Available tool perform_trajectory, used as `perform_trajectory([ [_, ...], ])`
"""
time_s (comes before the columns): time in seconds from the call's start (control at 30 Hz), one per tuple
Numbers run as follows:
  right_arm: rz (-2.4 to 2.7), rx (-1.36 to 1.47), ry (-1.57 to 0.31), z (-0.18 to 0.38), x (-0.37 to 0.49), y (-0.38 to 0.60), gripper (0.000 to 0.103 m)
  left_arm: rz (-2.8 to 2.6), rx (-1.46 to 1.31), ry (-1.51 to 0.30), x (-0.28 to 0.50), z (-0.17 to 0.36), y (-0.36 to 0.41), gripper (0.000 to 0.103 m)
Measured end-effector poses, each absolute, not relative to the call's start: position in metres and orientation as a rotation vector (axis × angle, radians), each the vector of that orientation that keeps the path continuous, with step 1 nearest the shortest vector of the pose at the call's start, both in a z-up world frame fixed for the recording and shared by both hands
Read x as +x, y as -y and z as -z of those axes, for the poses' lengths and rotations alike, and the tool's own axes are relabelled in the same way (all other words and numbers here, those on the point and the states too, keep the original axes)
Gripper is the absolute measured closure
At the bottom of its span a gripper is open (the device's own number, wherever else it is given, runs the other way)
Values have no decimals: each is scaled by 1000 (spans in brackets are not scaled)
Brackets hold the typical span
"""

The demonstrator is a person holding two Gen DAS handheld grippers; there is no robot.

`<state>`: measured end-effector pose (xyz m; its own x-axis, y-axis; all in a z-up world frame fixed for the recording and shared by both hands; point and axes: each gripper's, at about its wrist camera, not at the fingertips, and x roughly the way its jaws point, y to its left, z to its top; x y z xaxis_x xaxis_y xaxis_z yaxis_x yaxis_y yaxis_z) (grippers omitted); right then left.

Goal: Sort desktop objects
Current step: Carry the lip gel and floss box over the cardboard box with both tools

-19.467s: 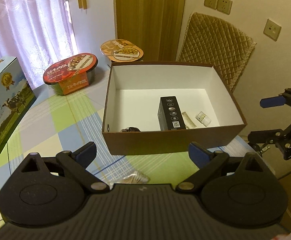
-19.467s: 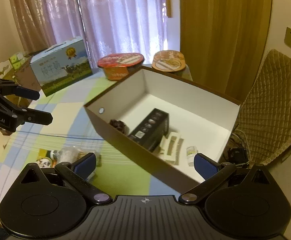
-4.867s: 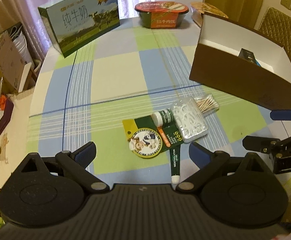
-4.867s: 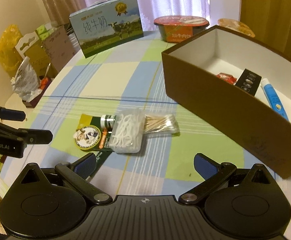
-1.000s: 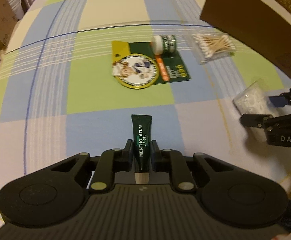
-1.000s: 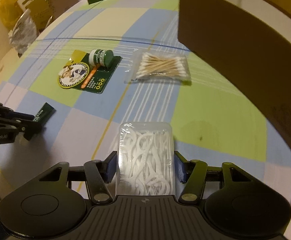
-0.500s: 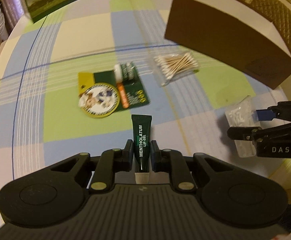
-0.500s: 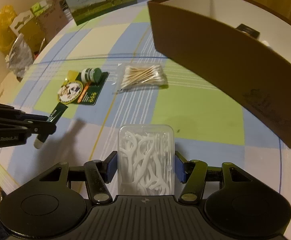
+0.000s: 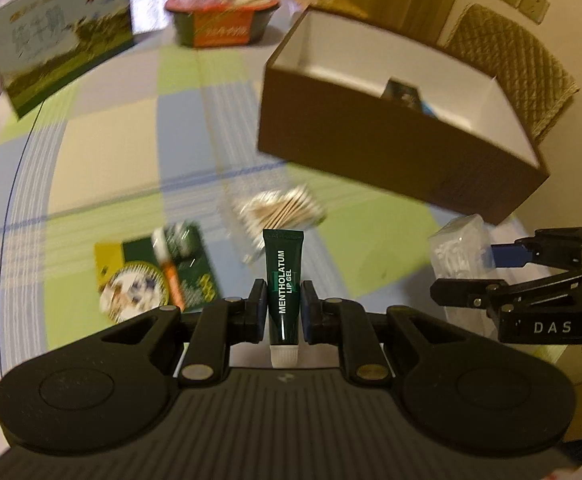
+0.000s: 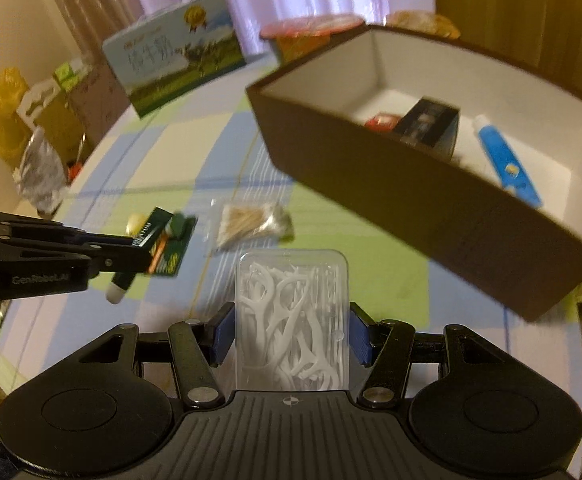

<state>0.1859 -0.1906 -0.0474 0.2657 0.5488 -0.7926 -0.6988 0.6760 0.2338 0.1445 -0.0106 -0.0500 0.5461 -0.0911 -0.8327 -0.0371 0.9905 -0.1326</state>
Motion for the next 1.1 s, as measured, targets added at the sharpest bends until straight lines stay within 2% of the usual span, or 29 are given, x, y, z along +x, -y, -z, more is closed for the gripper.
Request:
perform_trajectory([
  [0.67, -764, -51, -835, -20, 290, 239, 48, 158, -103, -804, 258, -21, 42, 90],
  [1.1, -613, -103, -903, 8, 401, 242, 48, 171, -71, -889, 373, 5, 50, 90],
])
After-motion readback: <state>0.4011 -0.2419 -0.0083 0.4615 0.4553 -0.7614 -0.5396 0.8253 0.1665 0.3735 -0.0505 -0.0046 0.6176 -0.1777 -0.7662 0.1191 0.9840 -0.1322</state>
